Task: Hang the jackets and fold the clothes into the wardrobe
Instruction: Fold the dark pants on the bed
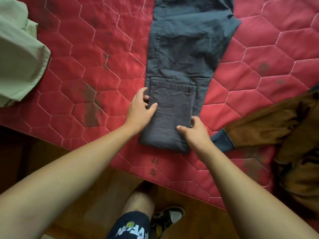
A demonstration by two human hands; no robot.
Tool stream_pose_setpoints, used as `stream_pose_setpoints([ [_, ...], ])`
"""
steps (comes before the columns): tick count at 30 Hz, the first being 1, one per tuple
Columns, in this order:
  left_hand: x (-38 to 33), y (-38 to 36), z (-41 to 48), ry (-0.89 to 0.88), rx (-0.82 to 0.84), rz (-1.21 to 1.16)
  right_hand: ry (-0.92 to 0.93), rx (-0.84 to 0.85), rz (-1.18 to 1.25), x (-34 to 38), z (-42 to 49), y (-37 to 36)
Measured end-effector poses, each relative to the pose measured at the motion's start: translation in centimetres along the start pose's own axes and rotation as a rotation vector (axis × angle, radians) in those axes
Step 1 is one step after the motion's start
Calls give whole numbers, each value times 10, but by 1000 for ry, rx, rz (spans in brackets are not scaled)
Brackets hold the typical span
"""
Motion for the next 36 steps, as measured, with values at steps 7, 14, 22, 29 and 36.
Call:
stream_pose_setpoints([
  [7, 15, -6, -6, 204, 83, -31, 22, 51, -118, -33, -12, 4],
  [14, 13, -3, -4, 172, 48, -252, 271, -187, -266, 22, 4, 17],
  [22, 6, 5, 6, 204, 133, -442, 151, -163, -79, 48, 32, 13],
  [29, -5, 9, 21, 101, 188, -422, 277, 22, -282, 57, 43, 17],
  [36, -81, 43, 100, -73, 23, -636, 589, -151, -121, 170, 69, 46],
])
Point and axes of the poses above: each hand's wrist, its own z-axis towards the middle knuckle, its own y-axis out of the back of the hand, x = y × z, the point moved 5 cm from there along z, towards the middle knuckle
